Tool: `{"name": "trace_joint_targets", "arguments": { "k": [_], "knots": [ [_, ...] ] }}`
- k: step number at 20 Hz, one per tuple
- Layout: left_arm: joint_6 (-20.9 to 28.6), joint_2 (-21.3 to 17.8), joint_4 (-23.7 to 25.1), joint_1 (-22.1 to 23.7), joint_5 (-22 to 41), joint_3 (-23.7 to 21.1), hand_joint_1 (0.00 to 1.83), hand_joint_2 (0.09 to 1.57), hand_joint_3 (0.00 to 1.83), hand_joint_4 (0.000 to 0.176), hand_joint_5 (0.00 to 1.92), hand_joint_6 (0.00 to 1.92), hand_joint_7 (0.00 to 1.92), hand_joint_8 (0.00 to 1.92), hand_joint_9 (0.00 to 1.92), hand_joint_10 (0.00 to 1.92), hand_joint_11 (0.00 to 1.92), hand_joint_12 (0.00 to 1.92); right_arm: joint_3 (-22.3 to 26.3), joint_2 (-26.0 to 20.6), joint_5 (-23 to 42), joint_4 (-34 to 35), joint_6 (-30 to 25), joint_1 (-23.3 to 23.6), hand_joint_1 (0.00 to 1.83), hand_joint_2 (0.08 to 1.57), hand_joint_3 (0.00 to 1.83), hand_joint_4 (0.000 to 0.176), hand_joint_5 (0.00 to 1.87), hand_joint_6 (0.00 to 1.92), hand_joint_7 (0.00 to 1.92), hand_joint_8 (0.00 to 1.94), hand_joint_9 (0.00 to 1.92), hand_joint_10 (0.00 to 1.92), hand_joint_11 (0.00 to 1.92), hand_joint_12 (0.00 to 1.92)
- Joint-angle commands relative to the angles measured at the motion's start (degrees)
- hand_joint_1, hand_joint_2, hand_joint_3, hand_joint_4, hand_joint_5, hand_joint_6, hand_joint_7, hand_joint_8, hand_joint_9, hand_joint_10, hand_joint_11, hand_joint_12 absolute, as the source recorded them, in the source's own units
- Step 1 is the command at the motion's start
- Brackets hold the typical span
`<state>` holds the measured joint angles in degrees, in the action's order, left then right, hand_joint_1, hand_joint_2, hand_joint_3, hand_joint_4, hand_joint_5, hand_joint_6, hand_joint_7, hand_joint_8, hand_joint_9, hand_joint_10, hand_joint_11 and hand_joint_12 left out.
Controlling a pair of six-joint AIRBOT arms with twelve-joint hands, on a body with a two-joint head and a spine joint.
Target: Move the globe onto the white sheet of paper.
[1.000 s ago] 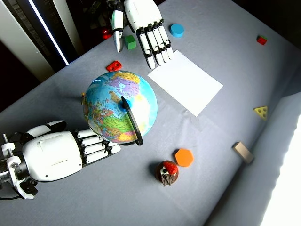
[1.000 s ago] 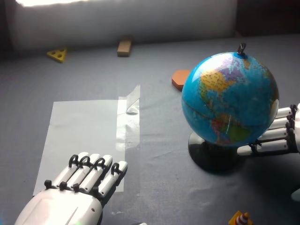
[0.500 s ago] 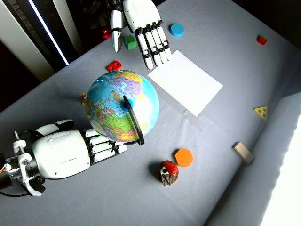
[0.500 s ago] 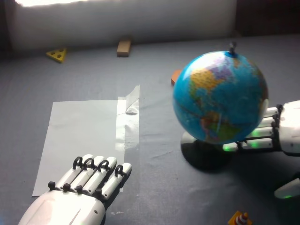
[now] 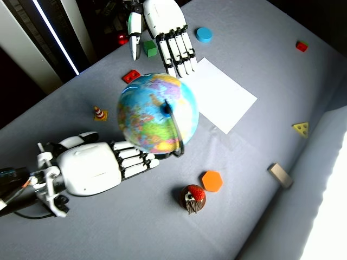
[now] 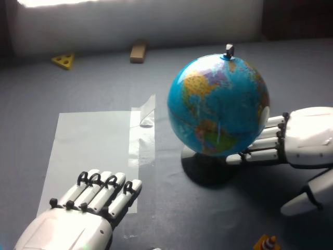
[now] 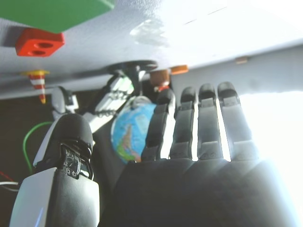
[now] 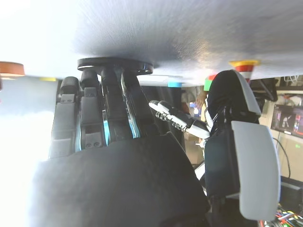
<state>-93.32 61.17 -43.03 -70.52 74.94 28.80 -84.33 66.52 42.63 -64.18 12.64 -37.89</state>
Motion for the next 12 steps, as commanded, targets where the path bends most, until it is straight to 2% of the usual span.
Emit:
{"name": "trace_joint_targets", "arguments": {
  "k": [1,4,7,12],
  "knots": [
    [0.28,-0.12,3.79,0.16,4.8,0.09,0.0,1.18,0.0,0.045,0.04,0.0,0.0,0.0,0.0,0.0,0.0,0.0,-0.04,0.65,1.19,0.38,-0.93,0.64,0.07,1.12,0.0,0.0,0.11,0.0,0.08,0.0,0.08,0.0,0.0,0.0],
    [1.66,-0.51,3.79,0.23,4.49,0.71,0.0,1.18,0.0,0.045,0.04,0.0,0.0,0.0,0.0,0.0,0.0,0.0,-0.04,1.86,-0.9,-2.77,-4.0,2.96,0.07,1.12,0.0,0.0,0.11,0.0,0.08,0.0,0.08,0.0,0.0,0.0],
    [2.65,-1.05,3.79,0.06,4.49,1.31,0.0,1.18,0.0,0.045,0.03,0.0,0.0,0.0,0.0,0.0,0.0,0.0,-0.03,3.21,-3.19,-9.35,-8.97,6.25,0.07,1.12,0.0,0.0,0.11,0.0,0.08,0.0,0.08,0.0,0.0,0.0],
    [3.27,-1.41,3.74,-0.38,4.36,1.81,0.0,1.18,0.0,0.045,0.04,0.0,0.0,0.0,0.0,0.0,0.0,0.0,-0.1,5.99,-8.18,-11.23,-10.04,8.75,0.07,1.12,0.0,0.0,0.11,0.0,0.08,0.0,0.08,0.0,0.0,0.0]
  ]
}}
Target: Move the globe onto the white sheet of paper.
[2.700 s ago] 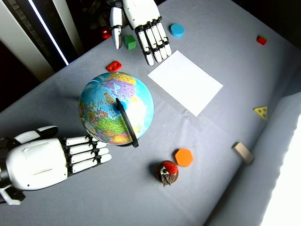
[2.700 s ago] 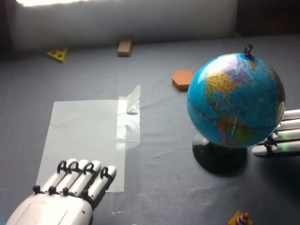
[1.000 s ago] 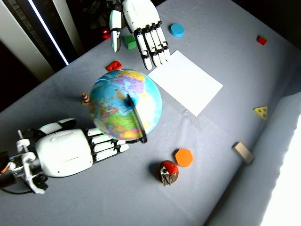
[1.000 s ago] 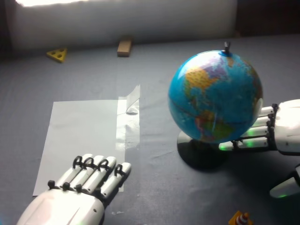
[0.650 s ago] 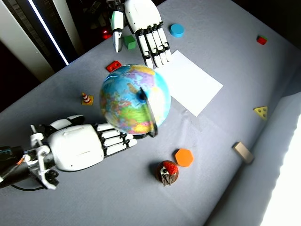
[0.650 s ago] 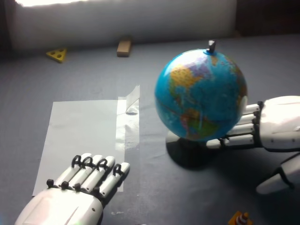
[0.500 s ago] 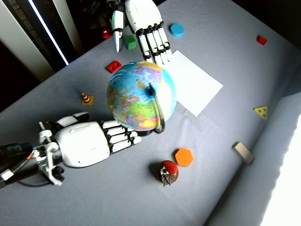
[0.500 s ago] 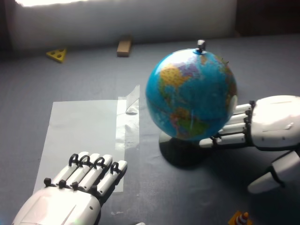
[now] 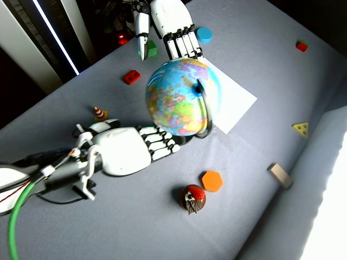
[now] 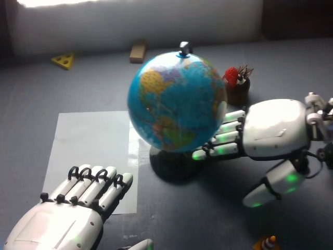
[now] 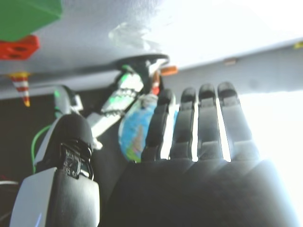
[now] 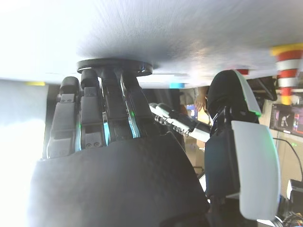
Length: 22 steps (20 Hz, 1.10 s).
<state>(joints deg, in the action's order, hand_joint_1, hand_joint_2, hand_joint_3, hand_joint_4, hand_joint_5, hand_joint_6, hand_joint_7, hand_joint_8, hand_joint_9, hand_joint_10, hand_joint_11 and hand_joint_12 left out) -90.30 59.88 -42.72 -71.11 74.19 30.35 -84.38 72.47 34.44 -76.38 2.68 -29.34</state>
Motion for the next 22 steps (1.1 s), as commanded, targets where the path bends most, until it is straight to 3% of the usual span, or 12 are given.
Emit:
{"name": "trace_joint_targets", "arguments": {
  "k": [1,22],
  "knots": [
    [0.26,-0.14,3.49,0.04,4.82,0.27,0.0,1.18,0.0,0.045,0.04,0.0,0.0,0.0,0.0,0.0,0.0,0.0,-0.05,0.59,-0.44,0.96,-0.43,0.6,0.07,1.12,0.0,0.0,0.11,0.0,0.08,0.0,0.08,0.0,0.0,0.0],
    [2.65,-0.82,4.57,-0.74,3.53,0.84,0.0,1.18,0.0,0.045,0.04,0.0,0.0,0.0,0.0,0.0,0.0,0.0,-1.53,12.76,-8.82,-4.84,-2.51,7.43,0.06,1.12,0.0,0.0,0.11,0.0,0.09,0.0,0.1,0.01,0.01,0.01]
  ]
}}
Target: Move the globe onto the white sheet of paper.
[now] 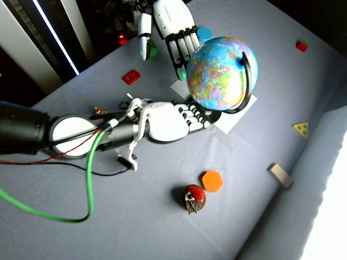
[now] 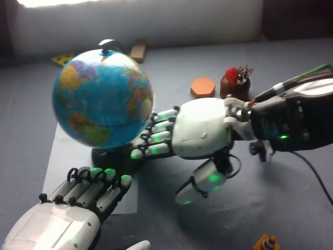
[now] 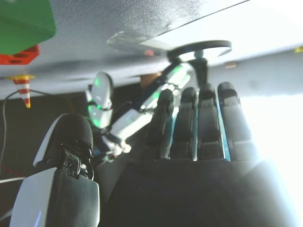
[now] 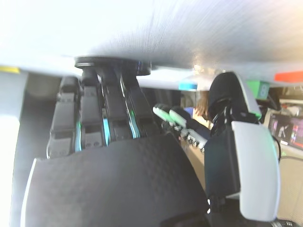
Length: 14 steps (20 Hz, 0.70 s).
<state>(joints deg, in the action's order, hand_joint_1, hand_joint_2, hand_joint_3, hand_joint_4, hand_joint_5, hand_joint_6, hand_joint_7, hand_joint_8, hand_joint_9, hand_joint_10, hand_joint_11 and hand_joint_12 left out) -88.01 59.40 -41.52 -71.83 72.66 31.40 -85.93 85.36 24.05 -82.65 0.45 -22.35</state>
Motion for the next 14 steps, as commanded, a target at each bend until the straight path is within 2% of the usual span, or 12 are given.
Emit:
{"name": "trace_joint_targets", "arguments": {
  "k": [1,10,14],
  "knots": [
    [0.36,-0.28,3.35,-0.02,5.06,-0.18,0.0,1.18,0.0,0.045,0.04,0.0,0.0,0.0,0.0,0.0,0.0,0.0,-0.14,0.43,1.28,1.33,-0.28,0.74,0.06,1.12,0.0,0.0,0.11,0.0,0.09,0.0,0.09,0.0,0.0,0.01],
    [0.24,-0.15,2.92,-0.15,4.41,0.06,0.0,1.18,0.0,0.045,0.04,0.0,0.0,0.0,0.0,0.0,0.0,0.0,-0.51,2.54,-0.08,0.51,-0.26,2.12,0.06,1.12,0.0,0.0,0.1,0.0,0.09,0.0,0.09,0.0,0.0,0.01],
    [0.33,-0.19,2.76,0.02,4.41,0.12,0.0,1.18,0.0,0.045,0.04,0.0,0.0,0.0,0.0,0.0,0.0,0.0,-0.2,0.47,1.98,-3.03,-5.77,2.6,0.06,1.12,0.0,0.0,0.11,0.0,0.08,0.0,0.09,0.0,0.0,0.01]
  ]
}}
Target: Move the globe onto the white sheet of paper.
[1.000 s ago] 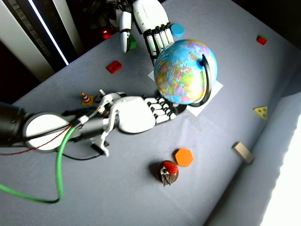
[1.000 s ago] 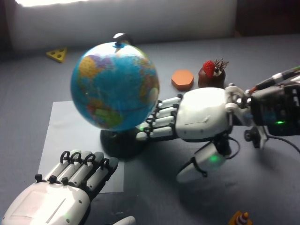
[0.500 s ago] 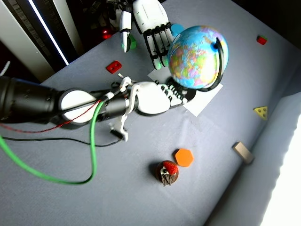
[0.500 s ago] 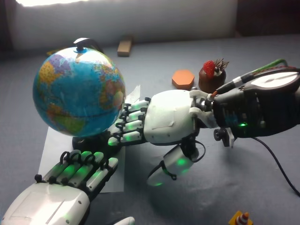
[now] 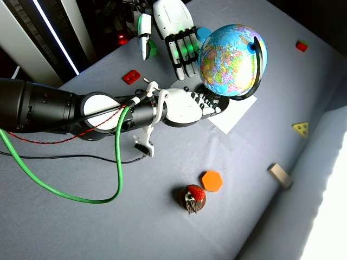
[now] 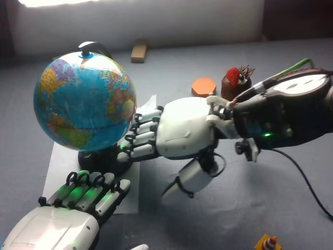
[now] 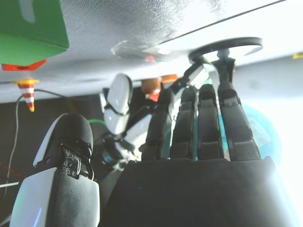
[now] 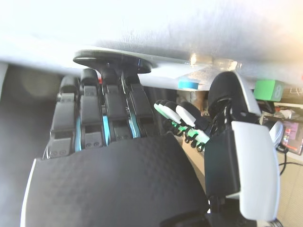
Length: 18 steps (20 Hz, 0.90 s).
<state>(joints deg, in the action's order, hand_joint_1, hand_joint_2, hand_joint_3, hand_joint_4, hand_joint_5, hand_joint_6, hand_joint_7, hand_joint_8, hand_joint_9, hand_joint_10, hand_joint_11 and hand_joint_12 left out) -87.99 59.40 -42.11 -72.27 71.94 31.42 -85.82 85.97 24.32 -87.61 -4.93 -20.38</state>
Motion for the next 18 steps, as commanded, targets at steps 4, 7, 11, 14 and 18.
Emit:
{"name": "trace_joint_targets", "arguments": {
  "k": [4,7,11,14,18],
  "knots": [
    [0.33,-0.27,3.35,0.88,5.14,0.03,0.0,1.18,0.0,0.045,0.04,0.0,0.0,0.0,0.0,0.0,0.0,0.0,4.77,-7.75,3.81,1.36,0.36,0.78,0.06,1.12,0.0,0.0,0.12,0.01,0.09,0.0,0.1,0.01,0.0,0.01],
    [0.31,-0.15,3.36,2.29,4.35,0.66,0.0,1.18,0.0,0.044,0.04,0.0,0.0,0.0,0.0,0.0,0.0,0.0,11.85,-15.96,0.69,1.38,-1.85,0.87,0.06,1.12,0.0,0.0,0.11,0.0,0.09,0.0,0.11,0.01,0.02,0.03],
    [-0.38,-0.05,2.13,4.11,2.98,1.11,0.0,1.18,0.0,0.045,0.04,0.0,0.0,0.0,0.0,0.0,0.0,0.0,26.08,-26.07,-22.13,2.37,-6.35,0.01,0.06,1.12,0.0,0.0,0.1,0.0,0.09,0.0,0.11,0.01,0.02,0.04],
    [-0.66,-0.28,-0.14,5.61,1.09,0.7,0.0,1.18,0.0,0.044,0.04,0.0,0.0,0.0,0.0,0.0,0.0,0.0,33.35,-30.82,-34.1,2.38,-21.23,0.18,0.06,1.12,0.0,0.0,0.11,0.01,0.09,0.0,0.12,0.0,0.0,0.11],
    [-8.11,-1.93,-6.75,11.79,-4.1,-2.48,0.0,1.18,0.0,0.044,0.05,0.0,0.0,0.0,0.0,0.0,0.0,0.0,42.31,-35.01,-45.95,2.4,-29.56,2.82,0.06,1.12,0.0,0.0,0.1,0.0,0.1,0.0,0.13,0.01,0.0,0.12]
  ]
}}
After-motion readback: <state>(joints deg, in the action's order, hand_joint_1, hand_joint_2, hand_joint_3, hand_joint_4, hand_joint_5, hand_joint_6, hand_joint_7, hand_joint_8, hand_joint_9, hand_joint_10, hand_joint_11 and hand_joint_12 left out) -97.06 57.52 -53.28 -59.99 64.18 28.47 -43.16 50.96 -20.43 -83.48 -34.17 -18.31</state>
